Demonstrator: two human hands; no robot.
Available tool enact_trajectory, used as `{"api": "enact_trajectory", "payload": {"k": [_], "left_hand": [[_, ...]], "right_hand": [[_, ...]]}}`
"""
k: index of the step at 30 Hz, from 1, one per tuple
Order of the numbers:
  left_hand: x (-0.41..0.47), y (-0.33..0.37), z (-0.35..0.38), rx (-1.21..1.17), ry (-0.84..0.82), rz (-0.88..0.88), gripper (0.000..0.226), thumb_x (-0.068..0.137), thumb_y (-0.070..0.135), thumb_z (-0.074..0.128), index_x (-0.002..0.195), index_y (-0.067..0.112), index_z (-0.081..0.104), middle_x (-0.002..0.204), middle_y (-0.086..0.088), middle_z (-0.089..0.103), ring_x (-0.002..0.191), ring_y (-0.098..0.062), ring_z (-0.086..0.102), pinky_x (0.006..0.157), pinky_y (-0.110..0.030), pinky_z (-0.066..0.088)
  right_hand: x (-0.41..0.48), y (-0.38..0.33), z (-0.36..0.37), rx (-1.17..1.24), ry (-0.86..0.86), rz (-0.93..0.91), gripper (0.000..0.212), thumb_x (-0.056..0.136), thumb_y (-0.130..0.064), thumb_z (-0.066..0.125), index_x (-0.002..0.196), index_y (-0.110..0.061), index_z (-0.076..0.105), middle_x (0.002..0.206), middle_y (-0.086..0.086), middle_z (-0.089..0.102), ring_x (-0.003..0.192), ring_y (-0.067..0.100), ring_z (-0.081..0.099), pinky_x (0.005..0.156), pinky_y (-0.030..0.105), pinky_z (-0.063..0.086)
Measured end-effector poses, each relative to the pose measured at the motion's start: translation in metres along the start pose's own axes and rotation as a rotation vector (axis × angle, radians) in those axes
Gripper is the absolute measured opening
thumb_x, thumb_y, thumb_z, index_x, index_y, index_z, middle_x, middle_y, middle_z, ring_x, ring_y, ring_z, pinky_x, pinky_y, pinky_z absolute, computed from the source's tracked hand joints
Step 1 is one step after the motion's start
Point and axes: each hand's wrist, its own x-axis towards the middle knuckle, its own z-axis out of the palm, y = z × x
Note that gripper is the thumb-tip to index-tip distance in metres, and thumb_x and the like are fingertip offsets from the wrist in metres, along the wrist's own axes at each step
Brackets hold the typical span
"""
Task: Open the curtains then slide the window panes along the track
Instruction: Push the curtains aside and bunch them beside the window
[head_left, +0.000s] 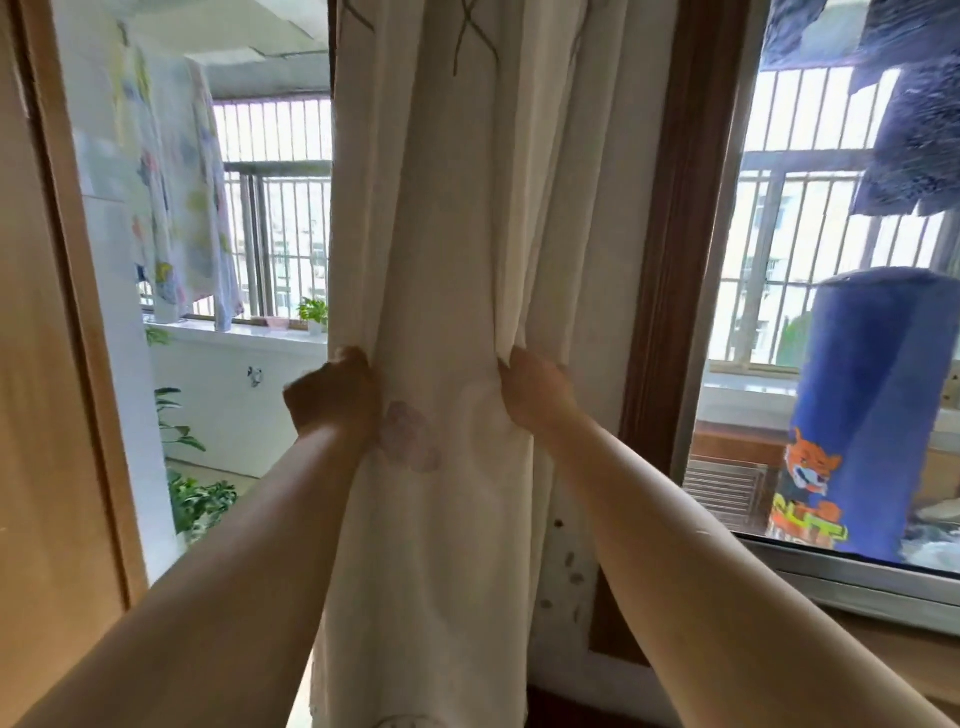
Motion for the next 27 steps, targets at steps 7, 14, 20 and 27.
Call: {"api": "enact_trajectory", "payload": {"k": [7, 14, 20, 27], "left_hand": [[-0.001, -0.004, -0.008, -0.1, -0.119, -0.178, 0.051, 0.089, 0.027, 0.049, 0.133, 0.002, 0.038, 0.126, -0.02, 0.059, 0.116, -0.04, 0.055, 0.093, -0.042, 0.042], [-0.031, 0.072, -0.017, -0.397, 0.197, 0.049, 0.085, 0.086, 0.03, 0.048, 0.15, 0.001, 0.0, 0.159, -0.021, 0.01, 0.148, -0.036, 0.011, 0.122, -0.047, 0.003], [-0.079, 0.163, -0.034, -0.578, 0.251, 0.371, 0.075, 0.089, 0.028, 0.043, 0.15, 0.001, 0.008, 0.158, -0.021, 0.017, 0.147, -0.036, 0.015, 0.121, -0.048, 0.01], [-0.136, 0.257, -0.042, -0.695, 0.192, 0.545, 0.069, 0.091, 0.027, 0.041, 0.151, 0.006, 0.013, 0.161, -0.014, 0.014, 0.149, -0.033, 0.011, 0.121, -0.05, 0.011]], "right_hand": [[-0.008, 0.001, -0.002, 0.099, -0.077, 0.08, 0.051, 0.093, -0.039, 0.05, 0.137, -0.015, 0.044, 0.133, 0.008, 0.057, 0.124, 0.03, 0.052, 0.104, 0.041, 0.034], [-0.037, 0.033, -0.038, 0.247, 0.001, 0.182, 0.071, 0.082, -0.054, 0.062, 0.137, -0.014, 0.043, 0.13, 0.011, 0.058, 0.118, 0.031, 0.057, 0.096, 0.046, 0.049], [-0.071, 0.087, -0.084, 0.105, 0.181, 0.272, 0.056, 0.092, -0.042, 0.054, 0.136, -0.007, 0.043, 0.133, 0.016, 0.053, 0.123, 0.034, 0.052, 0.099, 0.041, 0.044], [-0.135, 0.176, -0.161, -0.054, 0.338, 0.386, 0.059, 0.095, -0.035, 0.054, 0.141, 0.0, 0.041, 0.141, 0.02, 0.05, 0.131, 0.036, 0.047, 0.107, 0.041, 0.037]]}}
